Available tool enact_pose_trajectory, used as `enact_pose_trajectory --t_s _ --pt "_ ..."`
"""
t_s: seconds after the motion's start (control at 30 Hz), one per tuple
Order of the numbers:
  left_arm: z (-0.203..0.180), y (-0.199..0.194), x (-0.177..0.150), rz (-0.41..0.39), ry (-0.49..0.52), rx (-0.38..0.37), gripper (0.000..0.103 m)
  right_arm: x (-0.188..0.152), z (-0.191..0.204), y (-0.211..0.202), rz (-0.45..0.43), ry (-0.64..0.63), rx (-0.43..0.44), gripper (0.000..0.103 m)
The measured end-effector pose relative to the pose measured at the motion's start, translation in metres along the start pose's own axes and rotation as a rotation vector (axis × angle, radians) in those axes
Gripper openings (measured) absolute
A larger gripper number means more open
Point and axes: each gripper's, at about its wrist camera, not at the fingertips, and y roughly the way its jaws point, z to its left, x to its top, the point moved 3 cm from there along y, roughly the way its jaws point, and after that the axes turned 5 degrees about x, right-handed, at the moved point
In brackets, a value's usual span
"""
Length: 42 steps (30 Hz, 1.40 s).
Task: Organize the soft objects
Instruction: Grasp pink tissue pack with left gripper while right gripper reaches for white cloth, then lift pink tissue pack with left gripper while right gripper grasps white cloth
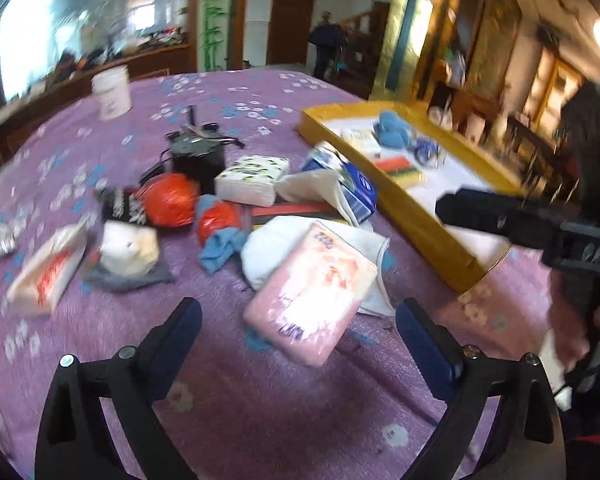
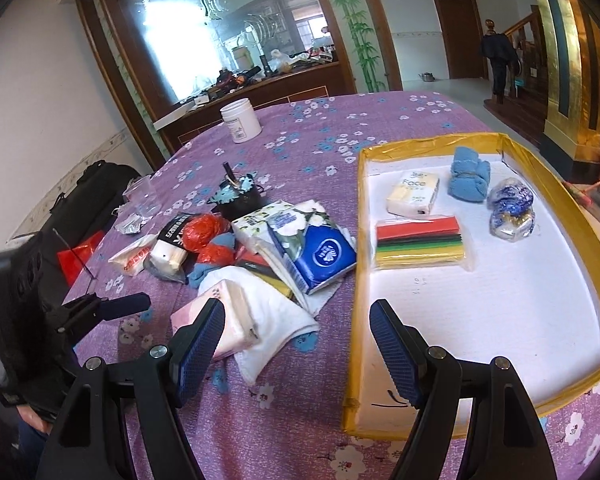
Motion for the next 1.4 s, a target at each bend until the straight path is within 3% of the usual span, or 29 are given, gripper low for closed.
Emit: enact_pose_trajectory --t_s 0.23,0.27,0.33,0.5,0.57,0.77,1.07,1.13,1.2,1.27,1.4 --pt "-0.012 0.034 0.006 0.058 0.04 0.071 0.095 0.001 -0.009 0.0 0.005 0.001 0.0 0.079" --pt "-0.009 0.037 0.006 0.064 0.029 0.071 0.091 0.003 -0.009 0.001 0.009 -0.006 -0.003 0.079" --pt "-0.006 0.038 0.005 0.073 0.005 0.045 0.063 0.009 -0.005 0.0 0.01 -0.049 -0.015 0.079" --pt "0.009 0.027 0.004 0.034 -0.056 0.049 0.052 0.023 0.012 0.008 0.071 -0.22 -0.011 0.08" --pt "0.017 0.019 0.003 0.008 -0.087 0.048 0.05 0.025 0.016 0.013 0.1 -0.26 -0.013 0.08" --pt "0.05 0.004 -0.003 -0.028 -0.185 0.092 0.05 0.013 0.046 0.037 0.184 -0.312 0.1 0.08" --pt "0.078 0.004 -0.008 -0.045 -0.285 0.076 0.05 0.003 0.067 0.096 0.218 -0.323 0.0 0.08" --pt "0.078 0.004 -0.009 -0.047 -0.285 0.069 0.05 -0.001 0.068 0.107 0.238 -0.329 -0.013 0.073" --pt "0.077 0.004 -0.009 -0.047 -0.282 0.062 0.05 -0.005 0.069 0.11 0.23 -0.366 -0.045 0.031" --pt "0.076 0.004 -0.008 -0.051 -0.279 0.058 0.05 -0.005 0.068 0.106 0.221 -0.361 -0.039 0.01" --pt "0.074 0.004 -0.008 -0.058 -0.271 0.051 0.05 -0.005 0.06 0.08 0.163 -0.282 0.044 0.009"
